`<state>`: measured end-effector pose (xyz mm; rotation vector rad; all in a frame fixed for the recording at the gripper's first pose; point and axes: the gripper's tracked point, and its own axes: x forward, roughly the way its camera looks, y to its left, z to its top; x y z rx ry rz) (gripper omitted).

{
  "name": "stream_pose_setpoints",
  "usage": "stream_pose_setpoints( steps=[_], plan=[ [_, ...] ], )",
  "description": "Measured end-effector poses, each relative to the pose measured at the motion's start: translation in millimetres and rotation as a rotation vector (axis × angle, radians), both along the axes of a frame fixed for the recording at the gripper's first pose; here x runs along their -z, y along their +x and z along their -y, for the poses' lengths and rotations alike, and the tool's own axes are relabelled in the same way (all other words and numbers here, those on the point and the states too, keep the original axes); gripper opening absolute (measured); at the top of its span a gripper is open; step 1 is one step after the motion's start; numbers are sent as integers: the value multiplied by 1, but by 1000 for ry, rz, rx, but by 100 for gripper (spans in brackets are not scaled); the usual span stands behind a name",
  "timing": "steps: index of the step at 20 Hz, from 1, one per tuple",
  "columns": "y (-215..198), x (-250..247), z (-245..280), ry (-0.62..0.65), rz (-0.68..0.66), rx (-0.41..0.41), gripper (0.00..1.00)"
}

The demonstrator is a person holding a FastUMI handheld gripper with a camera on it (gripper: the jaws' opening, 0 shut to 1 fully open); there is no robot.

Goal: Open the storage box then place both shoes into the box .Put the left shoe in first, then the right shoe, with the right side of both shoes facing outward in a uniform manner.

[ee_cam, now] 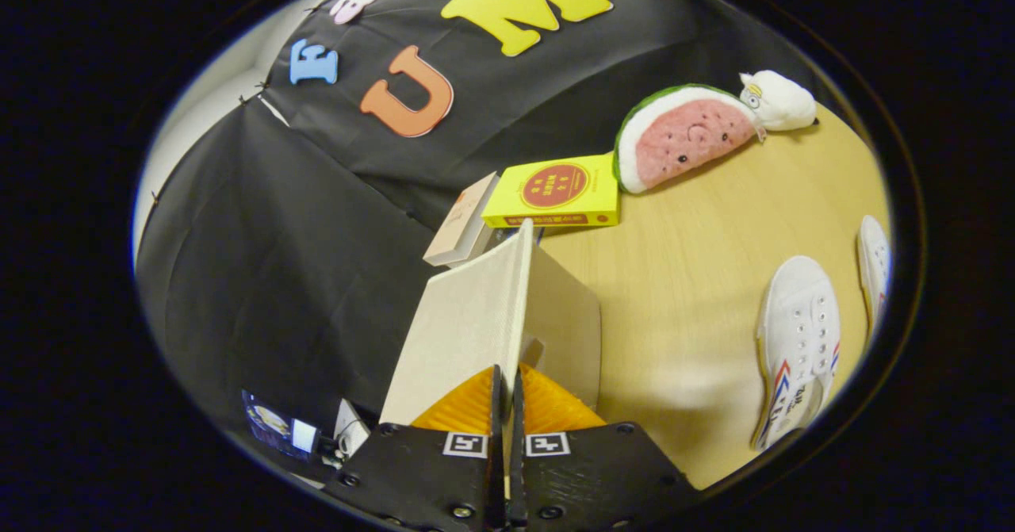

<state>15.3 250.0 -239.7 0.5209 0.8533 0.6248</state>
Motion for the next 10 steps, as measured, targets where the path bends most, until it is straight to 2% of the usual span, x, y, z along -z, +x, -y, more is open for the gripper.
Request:
stream_pose_setpoints(
  steps=[7,10],
  plan=[
    [-10,-81,-22,-65,123,-28,3],
    [-22,-122,-54,-94,194,-42,3]
  ],
)
